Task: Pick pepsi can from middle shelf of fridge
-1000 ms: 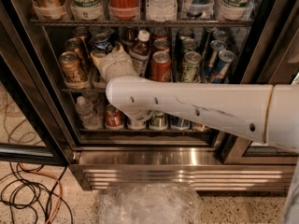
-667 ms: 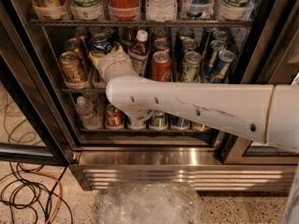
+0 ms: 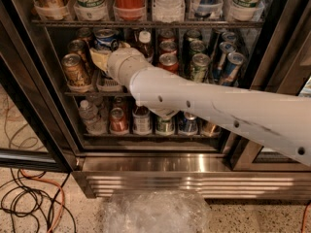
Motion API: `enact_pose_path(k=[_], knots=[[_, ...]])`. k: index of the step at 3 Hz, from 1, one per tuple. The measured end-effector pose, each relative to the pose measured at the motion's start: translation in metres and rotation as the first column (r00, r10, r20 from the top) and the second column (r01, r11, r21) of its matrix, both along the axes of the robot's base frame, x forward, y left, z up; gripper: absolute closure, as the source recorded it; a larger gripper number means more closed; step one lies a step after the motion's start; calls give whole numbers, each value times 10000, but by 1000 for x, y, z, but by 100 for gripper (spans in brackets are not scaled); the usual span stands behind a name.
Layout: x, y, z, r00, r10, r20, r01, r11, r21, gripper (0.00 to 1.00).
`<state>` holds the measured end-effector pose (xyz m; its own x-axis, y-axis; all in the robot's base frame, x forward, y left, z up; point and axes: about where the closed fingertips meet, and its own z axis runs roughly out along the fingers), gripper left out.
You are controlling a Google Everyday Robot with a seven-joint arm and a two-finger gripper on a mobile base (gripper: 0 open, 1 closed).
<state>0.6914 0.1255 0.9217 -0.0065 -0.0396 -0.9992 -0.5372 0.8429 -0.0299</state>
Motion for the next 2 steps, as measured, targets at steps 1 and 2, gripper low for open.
enact_pose_path(k=[1, 2], knots=[[-25, 7, -17, 9901, 859, -1110, -862, 9963, 23, 100], [-39, 11, -33, 9707, 1295, -2024, -1258, 9916, 309, 100]])
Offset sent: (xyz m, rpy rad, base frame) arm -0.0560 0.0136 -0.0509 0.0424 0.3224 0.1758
